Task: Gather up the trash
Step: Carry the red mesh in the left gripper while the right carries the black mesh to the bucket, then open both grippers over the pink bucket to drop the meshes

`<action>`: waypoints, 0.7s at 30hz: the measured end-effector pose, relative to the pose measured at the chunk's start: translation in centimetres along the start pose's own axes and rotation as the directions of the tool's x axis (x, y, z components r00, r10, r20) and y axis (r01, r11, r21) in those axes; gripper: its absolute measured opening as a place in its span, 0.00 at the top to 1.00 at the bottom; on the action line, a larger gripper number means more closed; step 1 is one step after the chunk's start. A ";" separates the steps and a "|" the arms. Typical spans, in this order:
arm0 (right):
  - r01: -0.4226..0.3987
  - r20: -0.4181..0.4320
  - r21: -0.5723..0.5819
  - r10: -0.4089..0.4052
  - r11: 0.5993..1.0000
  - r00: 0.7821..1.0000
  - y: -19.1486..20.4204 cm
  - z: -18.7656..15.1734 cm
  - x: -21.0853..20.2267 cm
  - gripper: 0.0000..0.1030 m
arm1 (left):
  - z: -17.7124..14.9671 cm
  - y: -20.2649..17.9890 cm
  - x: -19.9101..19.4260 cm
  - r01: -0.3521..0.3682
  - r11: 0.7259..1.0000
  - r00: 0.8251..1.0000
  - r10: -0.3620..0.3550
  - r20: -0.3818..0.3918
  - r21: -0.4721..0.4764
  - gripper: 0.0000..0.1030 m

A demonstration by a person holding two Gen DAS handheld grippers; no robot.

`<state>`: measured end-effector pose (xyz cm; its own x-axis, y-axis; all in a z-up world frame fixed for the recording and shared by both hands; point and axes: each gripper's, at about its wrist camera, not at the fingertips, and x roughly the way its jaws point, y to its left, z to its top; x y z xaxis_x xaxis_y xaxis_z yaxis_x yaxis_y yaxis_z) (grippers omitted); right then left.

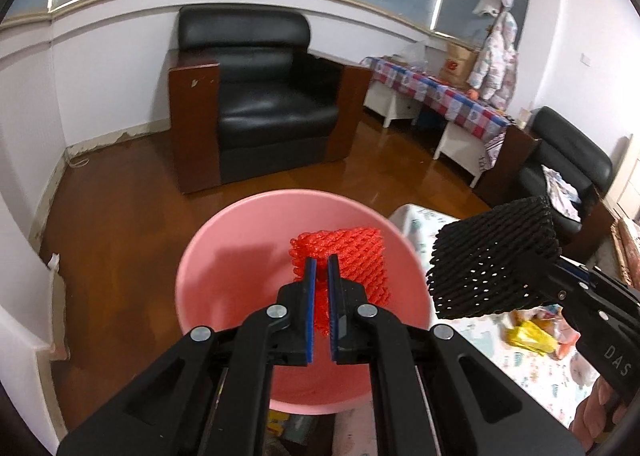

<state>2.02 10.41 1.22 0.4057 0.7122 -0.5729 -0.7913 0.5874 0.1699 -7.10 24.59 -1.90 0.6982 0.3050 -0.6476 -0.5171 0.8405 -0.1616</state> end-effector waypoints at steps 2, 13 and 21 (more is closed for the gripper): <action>-0.009 -0.024 -0.013 0.008 1.000 1.000 0.7 0.1 1.6 0.90 | -0.1 0.6 0.5 -0.013 1.000 1.000 0.013 -0.010 -0.005 0.95; -0.022 -0.128 -0.053 0.015 0.998 0.992 3.4 -0.7 8.1 0.89 | -1.0 3.1 2.8 -0.070 0.997 0.996 0.068 -0.057 -0.030 0.95; -0.012 -0.158 -0.041 0.005 0.999 0.987 3.3 -1.3 9.9 0.75 | -1.2 4.4 3.8 -0.044 0.997 0.995 0.038 -0.095 -0.058 0.81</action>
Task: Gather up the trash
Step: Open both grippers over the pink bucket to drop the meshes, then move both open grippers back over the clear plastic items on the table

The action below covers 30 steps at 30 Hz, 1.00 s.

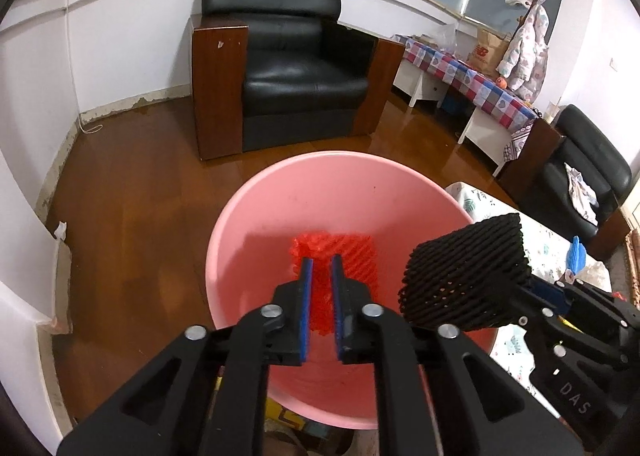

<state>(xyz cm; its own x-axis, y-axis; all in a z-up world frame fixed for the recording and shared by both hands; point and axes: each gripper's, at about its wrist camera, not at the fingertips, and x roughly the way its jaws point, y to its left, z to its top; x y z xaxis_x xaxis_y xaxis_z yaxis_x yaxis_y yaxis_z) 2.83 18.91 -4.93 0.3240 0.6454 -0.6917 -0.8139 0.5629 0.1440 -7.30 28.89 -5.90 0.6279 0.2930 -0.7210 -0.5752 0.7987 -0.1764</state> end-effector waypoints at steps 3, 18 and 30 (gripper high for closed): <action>-0.016 0.000 0.024 0.016 1.000 1.000 -0.3 -0.2 0.0 0.63 | 0.0 -0.2 -0.2 0.009 1.000 1.000 -0.009 0.009 0.005 0.65; -0.024 0.080 0.067 0.019 0.997 0.997 -2.3 -2.1 -6.0 0.54 | 0.7 -2.5 -3.8 0.091 0.996 0.993 -0.092 0.078 0.015 0.64; 0.047 0.124 0.173 -0.069 0.984 0.990 -6.9 -6.8 -13.1 0.54 | -0.5 -8.1 -7.3 0.194 0.968 0.970 -0.213 0.119 0.158 0.64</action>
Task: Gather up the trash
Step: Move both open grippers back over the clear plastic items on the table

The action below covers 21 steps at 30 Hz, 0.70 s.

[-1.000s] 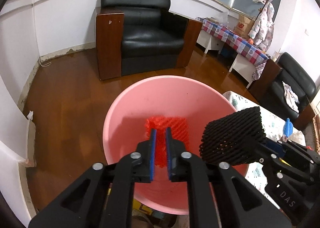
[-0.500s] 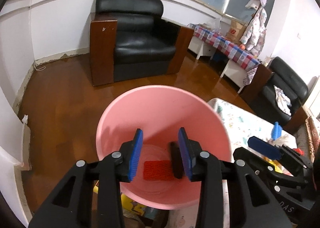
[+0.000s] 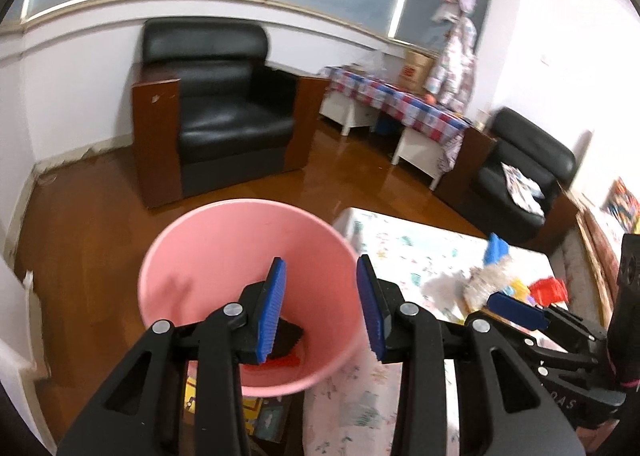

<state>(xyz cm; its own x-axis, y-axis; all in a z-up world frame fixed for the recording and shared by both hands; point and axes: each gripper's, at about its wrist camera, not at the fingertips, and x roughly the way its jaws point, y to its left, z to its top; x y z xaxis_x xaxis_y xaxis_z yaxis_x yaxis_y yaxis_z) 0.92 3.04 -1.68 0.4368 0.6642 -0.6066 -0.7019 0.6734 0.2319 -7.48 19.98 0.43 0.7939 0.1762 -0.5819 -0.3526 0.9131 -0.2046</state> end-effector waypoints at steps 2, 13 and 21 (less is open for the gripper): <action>0.037 0.004 0.016 -0.037 0.999 0.999 -1.6 -1.0 -1.4 0.54 | -0.4 -1.6 0.0 0.032 0.999 0.999 -0.032 -0.011 0.035 0.64; 0.236 0.021 0.176 -0.243 0.956 0.970 -11.6 -5.5 -8.5 0.54 | -2.3 -8.9 3.2 0.176 0.973 0.978 -0.156 -0.142 0.148 0.64; 0.315 -0.005 0.295 -0.328 0.902 0.945 -17.1 -7.9 -11.1 0.54 | -3.7 -14.1 6.5 0.242 0.948 0.954 -0.192 -0.232 0.209 0.64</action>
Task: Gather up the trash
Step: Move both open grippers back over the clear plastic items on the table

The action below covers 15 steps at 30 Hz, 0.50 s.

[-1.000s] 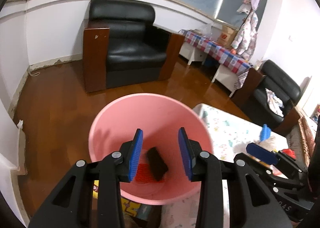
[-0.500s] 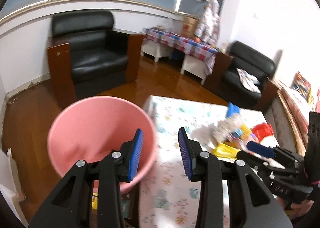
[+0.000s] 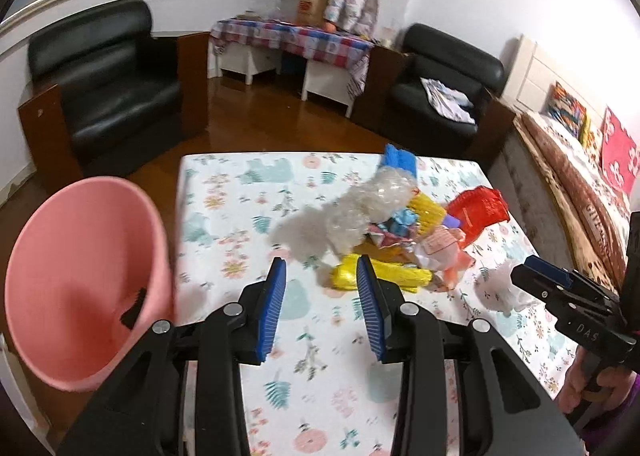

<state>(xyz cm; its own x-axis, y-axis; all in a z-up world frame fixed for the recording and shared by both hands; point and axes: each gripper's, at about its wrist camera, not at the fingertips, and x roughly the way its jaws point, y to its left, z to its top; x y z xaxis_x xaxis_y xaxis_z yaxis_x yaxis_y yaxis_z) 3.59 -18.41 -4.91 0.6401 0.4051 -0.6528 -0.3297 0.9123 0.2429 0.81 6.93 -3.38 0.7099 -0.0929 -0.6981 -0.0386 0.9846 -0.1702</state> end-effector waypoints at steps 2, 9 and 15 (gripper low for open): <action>0.014 0.001 0.016 -0.014 1.000 1.000 -0.9 0.0 -0.1 0.54 | 0.5 -0.8 0.5 0.000 1.000 1.000 0.000 -0.001 0.026 0.64; 0.046 -0.001 0.037 -0.046 0.998 0.999 -2.9 0.0 0.0 0.54 | 3.1 -2.8 2.9 -0.003 0.991 1.000 0.006 -0.015 0.136 0.64; 0.079 -0.035 0.060 -0.077 0.995 0.996 -4.5 -0.7 0.2 0.52 | 5.3 -4.1 5.3 -0.010 0.974 1.000 0.015 -0.020 0.228 0.64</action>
<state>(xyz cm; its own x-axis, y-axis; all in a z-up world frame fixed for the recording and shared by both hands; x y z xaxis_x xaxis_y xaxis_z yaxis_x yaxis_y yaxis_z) 4.73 -22.50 -6.69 0.6390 0.3310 -0.6943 -0.2354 0.9435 0.2331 8.45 3.17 -2.69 0.6948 -0.0814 -0.7146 0.1162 0.9932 -0.0002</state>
